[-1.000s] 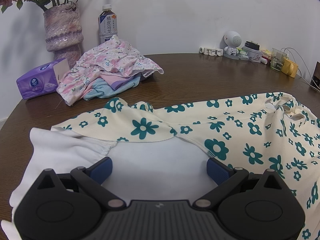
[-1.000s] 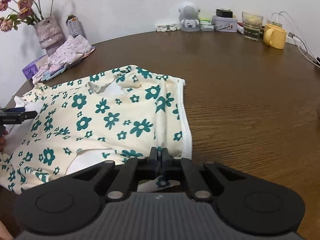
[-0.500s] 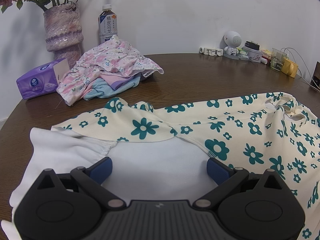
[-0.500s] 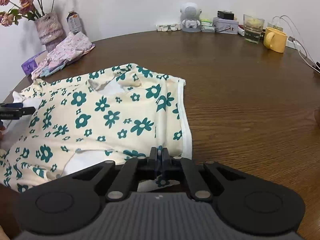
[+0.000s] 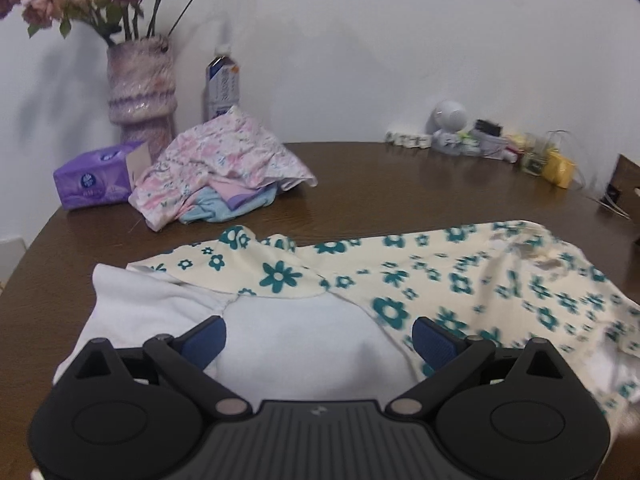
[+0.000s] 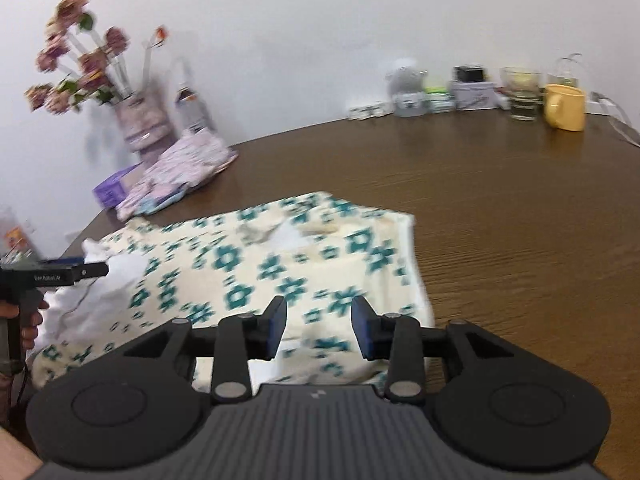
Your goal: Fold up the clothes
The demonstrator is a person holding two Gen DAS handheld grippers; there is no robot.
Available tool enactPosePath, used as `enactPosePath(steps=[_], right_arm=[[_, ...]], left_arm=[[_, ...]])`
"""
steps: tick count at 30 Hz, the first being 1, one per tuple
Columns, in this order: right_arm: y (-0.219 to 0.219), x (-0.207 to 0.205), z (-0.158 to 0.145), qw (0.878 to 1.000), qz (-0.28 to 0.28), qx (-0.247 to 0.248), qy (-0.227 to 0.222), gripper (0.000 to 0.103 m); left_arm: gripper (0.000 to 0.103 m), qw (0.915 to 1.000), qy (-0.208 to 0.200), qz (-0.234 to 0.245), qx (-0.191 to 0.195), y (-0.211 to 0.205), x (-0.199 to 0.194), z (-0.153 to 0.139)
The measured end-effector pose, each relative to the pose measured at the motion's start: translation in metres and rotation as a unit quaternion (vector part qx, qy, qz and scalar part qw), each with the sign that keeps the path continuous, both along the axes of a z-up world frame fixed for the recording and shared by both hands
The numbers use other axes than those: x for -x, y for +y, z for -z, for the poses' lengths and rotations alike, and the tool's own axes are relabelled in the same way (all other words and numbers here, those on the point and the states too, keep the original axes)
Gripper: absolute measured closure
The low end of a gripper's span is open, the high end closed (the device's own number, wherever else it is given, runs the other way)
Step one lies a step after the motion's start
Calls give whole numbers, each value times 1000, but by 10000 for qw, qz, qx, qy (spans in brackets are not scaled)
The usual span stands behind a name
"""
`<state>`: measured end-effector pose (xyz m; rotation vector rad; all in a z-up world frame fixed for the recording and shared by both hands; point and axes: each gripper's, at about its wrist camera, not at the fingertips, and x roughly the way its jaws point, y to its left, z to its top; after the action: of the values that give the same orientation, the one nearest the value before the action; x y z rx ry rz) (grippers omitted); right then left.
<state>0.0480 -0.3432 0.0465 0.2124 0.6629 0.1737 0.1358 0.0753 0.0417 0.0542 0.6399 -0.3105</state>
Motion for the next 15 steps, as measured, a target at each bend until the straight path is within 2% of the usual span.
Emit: enactPosePath(steps=[3,9,10,13,15], right_arm=[[20,-7,3,9993,-368,-53,91,68],[70,-28,16,9932,-991,-28,611,68],[77,-32,20,9918,-1037,-38,751,68],[83,-41,31,9916,-826,-115,987,68],[83,-45,34,9929,-651,-265,964,68]], left_arm=[[6,9999,43,78,53,2,16,-2],[26,9978,317,545,225,-8,28,7],[32,9968,378,660,252,-12,27,9],[35,9947,500,864,237,-25,22,19],[51,9934,580,971,187,-33,18,26]])
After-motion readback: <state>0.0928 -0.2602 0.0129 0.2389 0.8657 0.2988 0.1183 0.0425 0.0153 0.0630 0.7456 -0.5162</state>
